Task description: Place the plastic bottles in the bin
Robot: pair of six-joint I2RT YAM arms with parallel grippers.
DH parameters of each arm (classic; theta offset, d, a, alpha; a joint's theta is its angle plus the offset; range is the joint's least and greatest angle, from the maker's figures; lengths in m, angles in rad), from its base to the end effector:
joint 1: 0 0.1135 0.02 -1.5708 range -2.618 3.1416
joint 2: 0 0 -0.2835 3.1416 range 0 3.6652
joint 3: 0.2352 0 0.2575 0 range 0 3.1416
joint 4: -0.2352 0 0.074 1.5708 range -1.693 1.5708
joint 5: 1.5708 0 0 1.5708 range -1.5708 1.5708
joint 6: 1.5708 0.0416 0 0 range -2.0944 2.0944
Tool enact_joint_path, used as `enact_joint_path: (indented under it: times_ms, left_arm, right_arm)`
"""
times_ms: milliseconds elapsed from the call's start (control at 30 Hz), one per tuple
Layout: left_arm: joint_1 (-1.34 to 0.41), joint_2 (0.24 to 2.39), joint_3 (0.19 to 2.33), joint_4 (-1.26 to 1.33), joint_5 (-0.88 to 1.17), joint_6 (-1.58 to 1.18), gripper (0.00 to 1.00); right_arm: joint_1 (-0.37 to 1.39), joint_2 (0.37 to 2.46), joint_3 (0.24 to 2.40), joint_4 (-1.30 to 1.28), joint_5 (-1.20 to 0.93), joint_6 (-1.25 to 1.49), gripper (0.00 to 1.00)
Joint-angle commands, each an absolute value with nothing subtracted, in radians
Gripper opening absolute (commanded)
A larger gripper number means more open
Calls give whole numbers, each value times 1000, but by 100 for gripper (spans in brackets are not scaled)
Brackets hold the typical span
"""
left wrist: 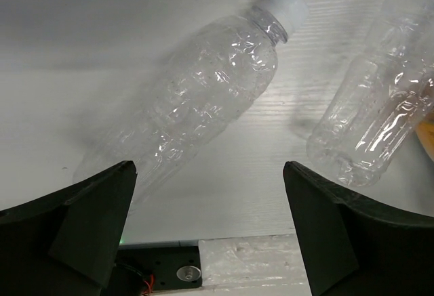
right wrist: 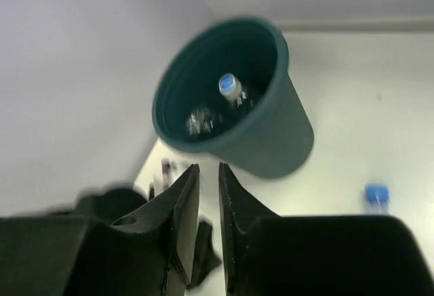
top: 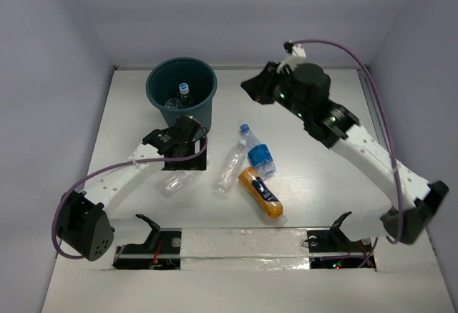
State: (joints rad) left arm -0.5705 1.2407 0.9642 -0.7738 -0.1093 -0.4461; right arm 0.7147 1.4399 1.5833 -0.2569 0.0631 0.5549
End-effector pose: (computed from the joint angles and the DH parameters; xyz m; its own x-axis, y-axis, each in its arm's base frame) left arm 0.2068 -0.1273 0.2710 -0.8706 0.0491 -0.4895 0.1281 0.9833 -0.1292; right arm 0.2563 0.2189 0.4767 -0.3924 0.3557 -0.8482 -0.4706 0.7147 0.5174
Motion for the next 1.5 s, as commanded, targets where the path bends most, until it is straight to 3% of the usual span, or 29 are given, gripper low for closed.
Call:
enact_joint_path:
  times_ms: [0, 133, 233, 333, 600, 833, 900, 1067, 1167, 1267, 1467]
  left_arm:
    - [-577, 1233, 965, -758, -172, -417, 89]
    - [-577, 1296, 945, -742, -195, -405, 91]
    - [-577, 1347, 968, -739, -204, -387, 93]
    - [-577, 1388, 985, -735, -210, -379, 93]
    - [-586, 1497, 991, -706, -164, -403, 92]
    - [-586, 1519, 948, -654, -106, -439, 88]
    - [-586, 1514, 939, -646, -101, -451, 85]
    - [-595, 1451, 910, -638, -101, -480, 57]
    - [-595, 1369, 881, -650, -110, -503, 47]
    - [-595, 1264, 854, -673, -104, -524, 40]
    - [-604, 1013, 969, -742, -31, -575, 39]
  right_arm:
    - [718, 1290, 1359, -167, 29, 546, 25]
    - [718, 1102, 1127, -170, 20, 584, 59]
    - [718, 1027, 1025, -164, 9, 613, 73]
    - [718, 991, 971, -175, 17, 623, 79]
    - [718, 959, 881, -239, 9, 626, 85]
    - [718, 1136, 897, -273, -57, 614, 88]
    - [727, 1182, 934, -282, -57, 618, 88]
    - [756, 1362, 1018, -301, -26, 673, 88]
    - [765, 1428, 1048, -288, -12, 725, 87]
    - [775, 1508, 1091, -281, -9, 762, 86]
    - [775, 1641, 1180, -307, 32, 813, 86]
